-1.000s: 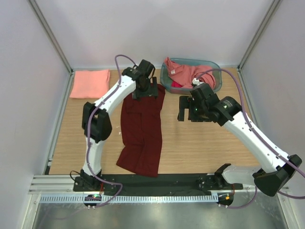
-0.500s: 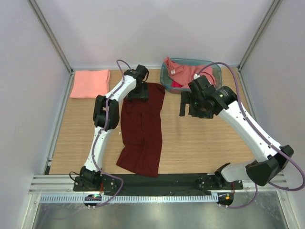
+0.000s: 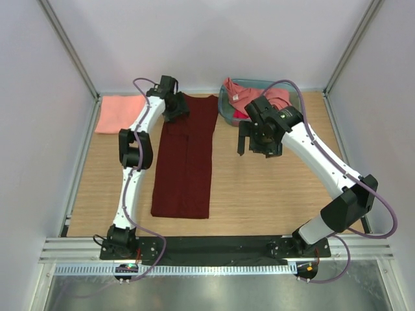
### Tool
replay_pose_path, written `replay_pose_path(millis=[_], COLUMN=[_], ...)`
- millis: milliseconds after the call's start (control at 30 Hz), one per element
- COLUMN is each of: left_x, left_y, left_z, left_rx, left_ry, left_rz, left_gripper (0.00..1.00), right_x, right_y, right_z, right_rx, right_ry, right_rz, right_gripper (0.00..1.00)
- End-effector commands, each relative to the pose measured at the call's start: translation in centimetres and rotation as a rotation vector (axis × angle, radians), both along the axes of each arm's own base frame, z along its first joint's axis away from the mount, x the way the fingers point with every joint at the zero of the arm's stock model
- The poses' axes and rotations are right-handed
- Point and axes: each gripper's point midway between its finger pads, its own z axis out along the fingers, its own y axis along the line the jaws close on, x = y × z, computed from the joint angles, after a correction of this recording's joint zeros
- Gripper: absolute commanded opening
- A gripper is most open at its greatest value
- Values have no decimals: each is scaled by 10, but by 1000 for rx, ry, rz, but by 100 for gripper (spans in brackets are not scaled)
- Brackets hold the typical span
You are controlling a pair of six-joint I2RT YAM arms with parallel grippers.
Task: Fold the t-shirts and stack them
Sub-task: Fold the tshirt
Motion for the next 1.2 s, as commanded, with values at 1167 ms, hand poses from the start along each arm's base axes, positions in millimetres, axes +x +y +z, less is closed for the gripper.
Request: replay_pose_path(millis=[1167], left_x=[-296], left_y=[77], left_z=[174], left_rx=[95], left_ry=[-23], left_rz=[-95], left_gripper=[88], right_x=[-90], right_y=[162], right_z=[-130], right_rx=[539], right_ry=[290], right_rz=[283], right_gripper=[82])
